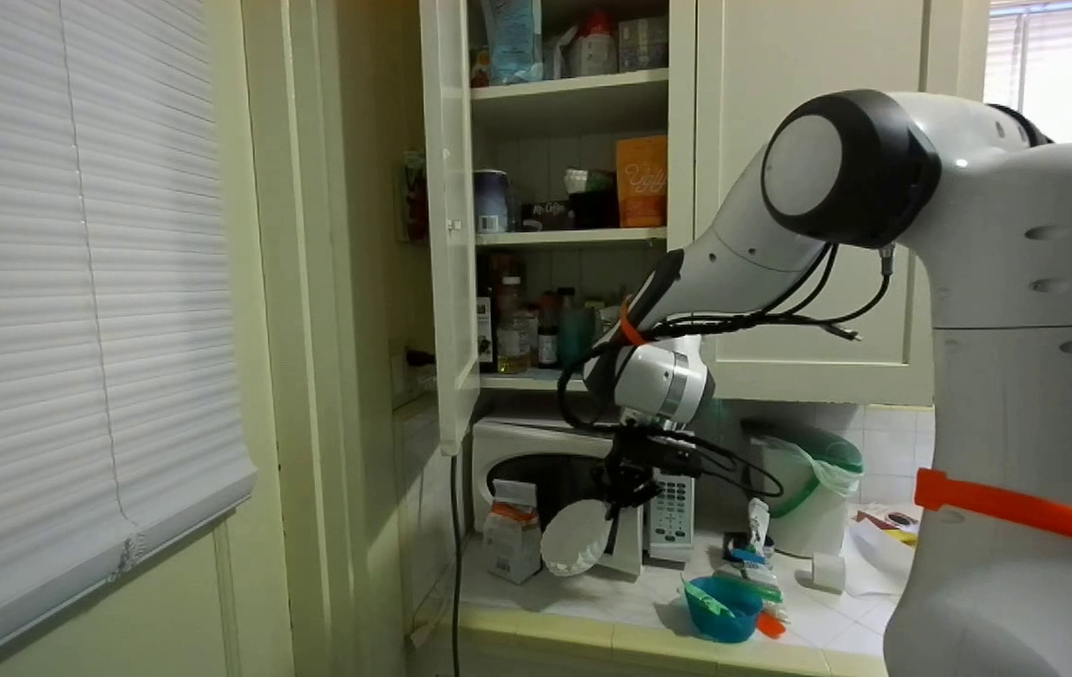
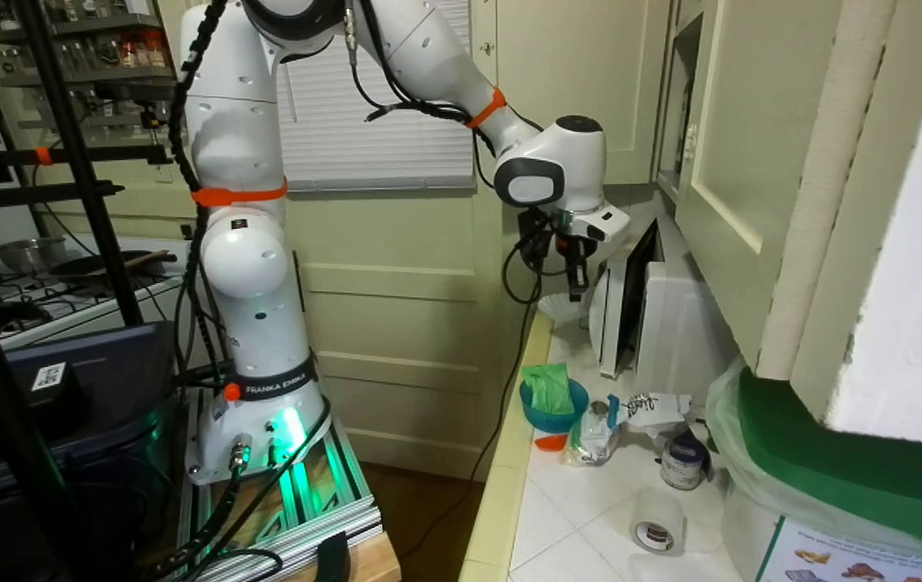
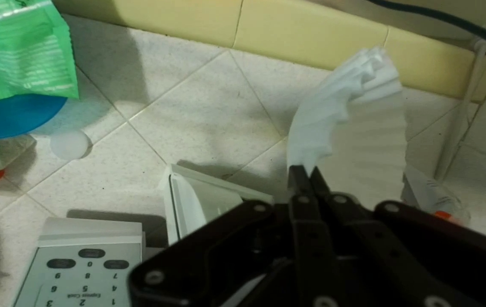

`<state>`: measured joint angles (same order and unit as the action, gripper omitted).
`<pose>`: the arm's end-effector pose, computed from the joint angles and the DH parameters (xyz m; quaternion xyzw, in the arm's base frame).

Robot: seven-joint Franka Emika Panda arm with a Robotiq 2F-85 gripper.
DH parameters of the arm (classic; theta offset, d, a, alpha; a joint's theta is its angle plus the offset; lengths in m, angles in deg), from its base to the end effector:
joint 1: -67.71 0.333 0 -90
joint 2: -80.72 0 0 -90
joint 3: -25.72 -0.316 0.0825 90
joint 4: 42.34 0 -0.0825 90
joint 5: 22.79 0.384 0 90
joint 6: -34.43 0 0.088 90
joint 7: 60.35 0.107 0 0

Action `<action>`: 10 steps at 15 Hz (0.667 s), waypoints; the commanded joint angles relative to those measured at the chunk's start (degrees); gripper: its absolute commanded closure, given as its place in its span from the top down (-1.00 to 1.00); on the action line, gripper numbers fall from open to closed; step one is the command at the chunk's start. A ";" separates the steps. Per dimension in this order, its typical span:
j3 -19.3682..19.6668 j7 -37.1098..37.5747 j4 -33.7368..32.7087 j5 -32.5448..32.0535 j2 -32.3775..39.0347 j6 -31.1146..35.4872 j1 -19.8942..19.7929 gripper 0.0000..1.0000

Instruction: Move the blue bowl to the right, put the white bowl on the counter then put the green bag inside the white bowl

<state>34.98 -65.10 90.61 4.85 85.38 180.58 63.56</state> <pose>0.5136 -0.1288 0.3201 -0.9524 0.2598 -0.0954 0.1278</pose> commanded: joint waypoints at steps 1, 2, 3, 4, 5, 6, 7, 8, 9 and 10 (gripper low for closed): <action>-2.00 1.30 -1.98 -0.11 4.27 2.38 -1.29 -1.00; -2.31 1.49 -2.20 -0.17 4.91 2.58 -1.40 -1.00; -2.61 1.69 -2.40 -0.41 5.53 2.66 -1.50 -1.00; -2.87 1.88 -2.49 -0.60 5.94 2.70 -1.60 -1.00; -3.15 2.03 -2.64 -0.67 6.38 2.81 -1.71 -1.00; -3.47 2.25 -2.82 -0.26 6.83 3.28 -1.81 -1.00; -3.67 2.69 -3.04 -0.31 7.21 3.35 -1.89 -1.00; -3.77 3.03 -3.13 -0.79 7.52 3.61 -1.91 -1.00; -3.81 3.43 -3.15 -1.31 7.70 3.70 -1.89 -1.00; -3.85 3.88 -3.12 -1.81 7.81 3.86 -1.89 -1.00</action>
<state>32.12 -63.33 88.02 4.67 91.96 183.10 62.51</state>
